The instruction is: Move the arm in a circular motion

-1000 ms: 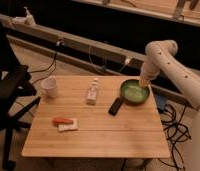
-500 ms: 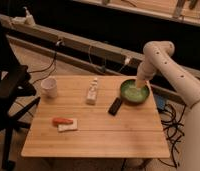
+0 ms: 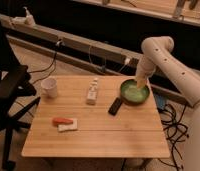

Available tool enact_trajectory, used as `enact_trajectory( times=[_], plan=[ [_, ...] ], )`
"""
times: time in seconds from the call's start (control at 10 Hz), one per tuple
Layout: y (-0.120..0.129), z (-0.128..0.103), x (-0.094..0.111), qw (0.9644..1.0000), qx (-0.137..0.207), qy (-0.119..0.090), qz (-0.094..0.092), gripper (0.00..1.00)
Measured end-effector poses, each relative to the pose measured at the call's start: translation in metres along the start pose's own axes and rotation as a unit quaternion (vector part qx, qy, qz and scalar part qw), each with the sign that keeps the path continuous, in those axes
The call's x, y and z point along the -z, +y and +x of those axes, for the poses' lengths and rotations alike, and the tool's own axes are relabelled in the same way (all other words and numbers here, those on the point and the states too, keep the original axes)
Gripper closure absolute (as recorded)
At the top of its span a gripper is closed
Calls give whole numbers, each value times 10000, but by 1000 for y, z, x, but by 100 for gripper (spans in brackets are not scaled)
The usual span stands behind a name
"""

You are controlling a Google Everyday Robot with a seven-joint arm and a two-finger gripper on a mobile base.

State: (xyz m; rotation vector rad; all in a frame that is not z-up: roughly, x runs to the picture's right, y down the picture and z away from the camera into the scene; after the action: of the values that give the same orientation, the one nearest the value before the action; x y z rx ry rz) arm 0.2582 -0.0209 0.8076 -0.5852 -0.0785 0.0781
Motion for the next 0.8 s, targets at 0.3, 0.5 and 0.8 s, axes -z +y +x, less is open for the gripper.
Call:
enact_trajectory(
  times=[0.3, 0.5, 0.8],
  plan=[
    [-7, -21, -9, 9998, 111, 68, -143, 70],
    [-8, -25, -12, 9998, 174, 95, -32, 89],
    [-16, -63, -28, 9988, 479, -91, 77, 100]
  ],
)
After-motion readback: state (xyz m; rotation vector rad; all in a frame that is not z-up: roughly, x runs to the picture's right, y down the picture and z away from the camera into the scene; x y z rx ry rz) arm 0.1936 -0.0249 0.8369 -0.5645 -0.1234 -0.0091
